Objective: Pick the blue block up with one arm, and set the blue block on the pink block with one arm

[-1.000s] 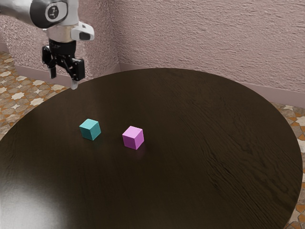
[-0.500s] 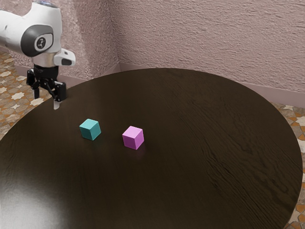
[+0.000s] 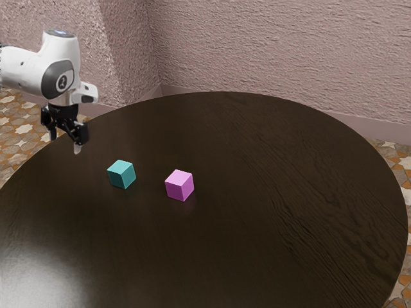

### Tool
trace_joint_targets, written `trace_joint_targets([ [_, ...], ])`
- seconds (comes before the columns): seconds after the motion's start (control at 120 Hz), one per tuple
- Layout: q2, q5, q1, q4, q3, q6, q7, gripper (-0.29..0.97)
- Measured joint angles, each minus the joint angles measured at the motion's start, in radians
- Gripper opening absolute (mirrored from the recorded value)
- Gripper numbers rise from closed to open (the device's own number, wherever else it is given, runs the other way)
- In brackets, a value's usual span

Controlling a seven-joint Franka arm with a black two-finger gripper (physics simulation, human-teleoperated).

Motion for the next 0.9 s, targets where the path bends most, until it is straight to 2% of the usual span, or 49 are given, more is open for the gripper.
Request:
trace_joint_targets([
  [0.233, 0.156, -0.089, 0.051, 0.105, -0.035, 0.079, 0.039, 0.68],
  [0.408, 0.218, -0.237, 0.075, 0.134, -0.064, 0.106, 0.052, 0.68],
  [0.492, 0.269, -0.283, 0.089, 0.163, -0.065, 0.114, 0.055, 0.68],
  [0.9, 0.430, -0.353, 0.137, 0.302, -0.119, 0.128, 0.063, 0.68],
])
